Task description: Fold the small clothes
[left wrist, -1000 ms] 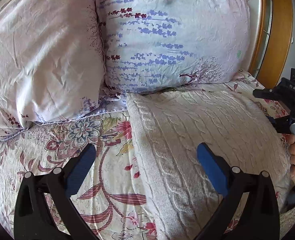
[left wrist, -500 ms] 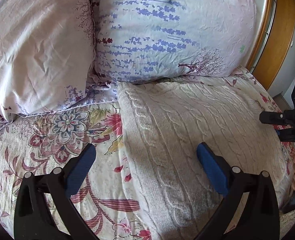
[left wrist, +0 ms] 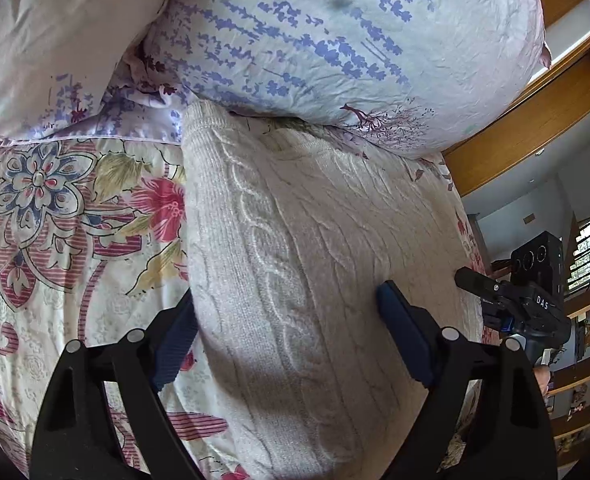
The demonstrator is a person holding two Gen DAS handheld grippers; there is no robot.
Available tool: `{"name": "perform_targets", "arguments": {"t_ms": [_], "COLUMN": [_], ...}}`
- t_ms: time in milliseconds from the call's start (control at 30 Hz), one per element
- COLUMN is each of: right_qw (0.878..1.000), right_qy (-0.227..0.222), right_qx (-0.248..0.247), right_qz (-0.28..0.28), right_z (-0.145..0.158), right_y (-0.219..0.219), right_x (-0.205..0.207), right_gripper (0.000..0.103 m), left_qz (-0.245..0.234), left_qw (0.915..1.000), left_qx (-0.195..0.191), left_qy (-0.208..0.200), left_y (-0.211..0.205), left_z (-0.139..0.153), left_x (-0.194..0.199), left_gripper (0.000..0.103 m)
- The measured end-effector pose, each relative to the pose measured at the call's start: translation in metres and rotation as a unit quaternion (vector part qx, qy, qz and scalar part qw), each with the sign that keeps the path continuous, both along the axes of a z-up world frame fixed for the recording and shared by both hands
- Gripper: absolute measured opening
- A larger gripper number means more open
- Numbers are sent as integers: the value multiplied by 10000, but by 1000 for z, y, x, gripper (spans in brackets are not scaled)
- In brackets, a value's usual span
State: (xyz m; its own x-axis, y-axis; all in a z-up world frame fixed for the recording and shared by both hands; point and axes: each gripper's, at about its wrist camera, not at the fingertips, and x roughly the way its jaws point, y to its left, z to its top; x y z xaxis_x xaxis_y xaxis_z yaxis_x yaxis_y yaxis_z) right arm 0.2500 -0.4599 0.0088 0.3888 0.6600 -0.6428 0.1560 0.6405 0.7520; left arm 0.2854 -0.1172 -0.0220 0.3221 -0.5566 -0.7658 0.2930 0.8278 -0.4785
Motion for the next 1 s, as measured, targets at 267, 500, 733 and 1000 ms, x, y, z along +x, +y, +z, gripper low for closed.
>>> {"name": "perform_targets", "arguments": {"t_ms": [267, 500, 733, 1000], "right_qw": [9983, 9939, 9902, 9869], "right_qy": [-34, 42, 111, -101], "right_qx": [375, 1004, 1332, 1583], "right_qz": [435, 452, 408, 288], "right_z": [-2, -13, -24, -21], "right_y": [15, 15, 8, 18], "right_x": [4, 6, 7, 8], "right_gripper": [72, 62, 42, 36], "left_qz": [-51, -26, 141, 214], "left_qw": [9999, 10000, 9991, 9971], "left_qx": [85, -39, -385, -734], "left_qy": [-17, 60, 87, 38], "left_y": [-13, -12, 2, 15], "left_z": [-2, -2, 1, 5], "left_x": [5, 4, 1, -4], "left_gripper": [88, 75, 53, 39]}}
